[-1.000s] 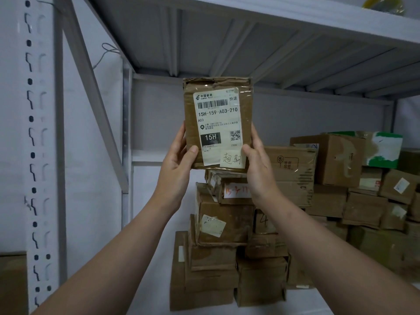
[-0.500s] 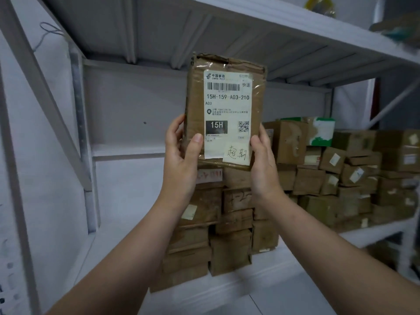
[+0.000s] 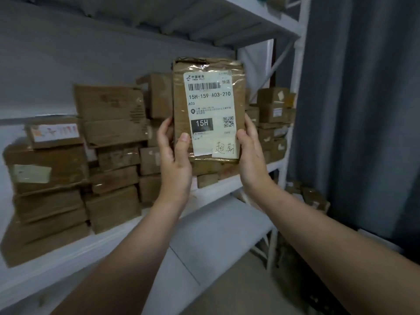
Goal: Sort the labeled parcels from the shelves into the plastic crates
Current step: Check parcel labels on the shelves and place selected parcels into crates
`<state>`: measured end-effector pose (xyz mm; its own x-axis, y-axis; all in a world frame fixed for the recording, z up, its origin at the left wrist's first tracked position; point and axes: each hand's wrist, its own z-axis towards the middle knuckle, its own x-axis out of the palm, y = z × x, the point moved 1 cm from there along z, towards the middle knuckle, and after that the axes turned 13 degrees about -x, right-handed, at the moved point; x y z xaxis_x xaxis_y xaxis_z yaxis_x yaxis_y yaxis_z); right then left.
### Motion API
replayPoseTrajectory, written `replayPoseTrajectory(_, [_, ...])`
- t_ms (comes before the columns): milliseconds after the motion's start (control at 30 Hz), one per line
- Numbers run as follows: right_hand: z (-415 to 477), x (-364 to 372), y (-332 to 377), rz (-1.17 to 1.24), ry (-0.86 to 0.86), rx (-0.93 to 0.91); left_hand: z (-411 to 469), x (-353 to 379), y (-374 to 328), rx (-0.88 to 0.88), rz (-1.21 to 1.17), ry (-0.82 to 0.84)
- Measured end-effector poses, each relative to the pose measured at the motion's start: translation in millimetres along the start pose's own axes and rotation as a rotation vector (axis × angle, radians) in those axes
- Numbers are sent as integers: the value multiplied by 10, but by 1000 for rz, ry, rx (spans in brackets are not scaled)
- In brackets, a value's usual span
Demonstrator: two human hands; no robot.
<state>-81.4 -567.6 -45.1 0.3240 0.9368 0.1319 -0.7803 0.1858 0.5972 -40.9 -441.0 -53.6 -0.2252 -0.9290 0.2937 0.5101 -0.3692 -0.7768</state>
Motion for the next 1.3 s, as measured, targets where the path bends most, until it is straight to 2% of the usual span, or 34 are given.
replayPoseTrajectory(233, [-525,-1761,-187,-184,-113,154,-733,1390,968,-247,-35,132])
replayPoseTrajectory(400, [-854,-2664,-579,-315,-247,293,-1071,2052,1670,-389,-16,236])
replayPoseTrajectory(633, [-1051,-3491,-1338,-418,-396,483,-1124,2703,2794,-601,12,336])
replayPoseTrajectory(933, [-1173,-4114,-2644,-348,-485,696,-594,3044,4340,-853,209,625])
replayPoseTrajectory(1067, [-1142,-4526,-3067,-347,-602,792,-489,3367,4929,-986,252,711])
replayPoseTrajectory(1300, [-1262,-5567,-3494,-422,-691,923,-737,4210,5767,-1052,348,912])
